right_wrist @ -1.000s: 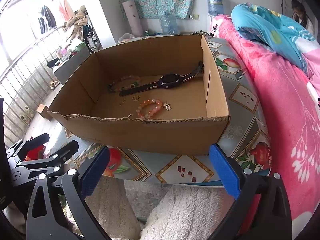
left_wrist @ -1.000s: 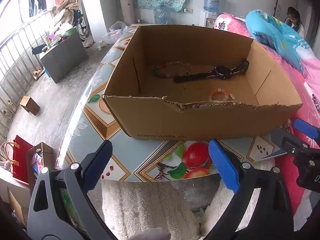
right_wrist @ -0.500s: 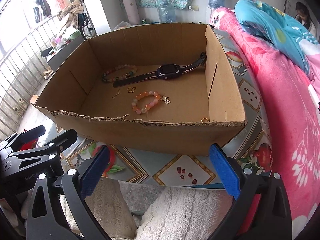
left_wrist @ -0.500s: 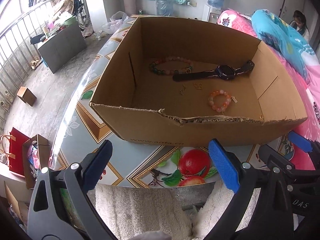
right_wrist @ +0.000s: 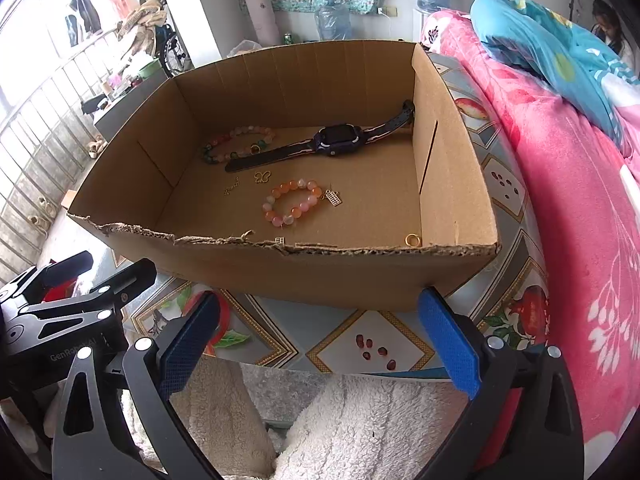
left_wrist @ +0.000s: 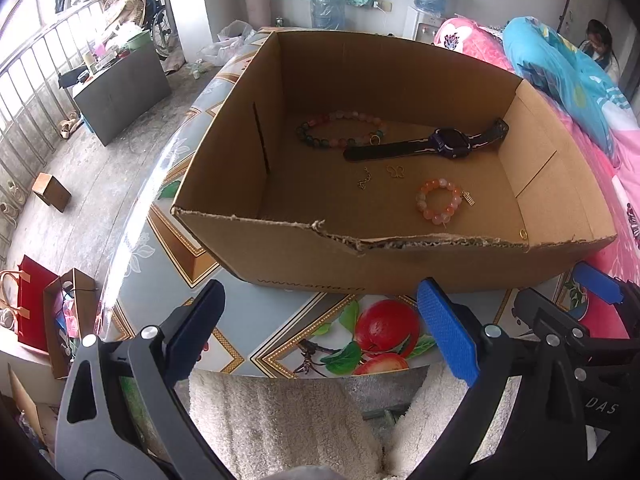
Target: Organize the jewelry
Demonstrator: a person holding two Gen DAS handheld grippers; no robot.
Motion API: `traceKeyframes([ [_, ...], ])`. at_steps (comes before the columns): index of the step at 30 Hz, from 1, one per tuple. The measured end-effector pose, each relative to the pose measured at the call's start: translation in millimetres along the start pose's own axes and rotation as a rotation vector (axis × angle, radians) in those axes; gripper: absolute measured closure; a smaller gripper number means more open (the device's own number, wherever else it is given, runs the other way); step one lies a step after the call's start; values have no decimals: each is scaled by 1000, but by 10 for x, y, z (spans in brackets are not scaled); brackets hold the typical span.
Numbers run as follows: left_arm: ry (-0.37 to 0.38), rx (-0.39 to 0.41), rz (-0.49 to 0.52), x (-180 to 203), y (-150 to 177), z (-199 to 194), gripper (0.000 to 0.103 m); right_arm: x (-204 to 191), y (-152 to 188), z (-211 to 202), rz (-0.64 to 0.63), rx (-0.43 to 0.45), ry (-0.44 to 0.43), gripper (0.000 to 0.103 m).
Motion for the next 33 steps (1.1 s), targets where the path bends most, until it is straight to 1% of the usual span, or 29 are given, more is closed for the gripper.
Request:
traceKeyframes([
  [10, 4, 2, 11, 58, -25, -10, 10, 0, 5, 5, 2, -2, -5, 6],
  [33, 3, 4, 10, 64, -34, -19, 10, -2, 6, 23, 10, -8, -11, 6],
])
Point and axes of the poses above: each gripper's, at about its wrist camera, not at the fingertips, and z roughly the way its jaws point, x to its right, y to its underside, the point moved 7 cm from there along z, roughly the way its jaws point, and after that the axes turned 6 degrees about y, right-handed, at the moved point
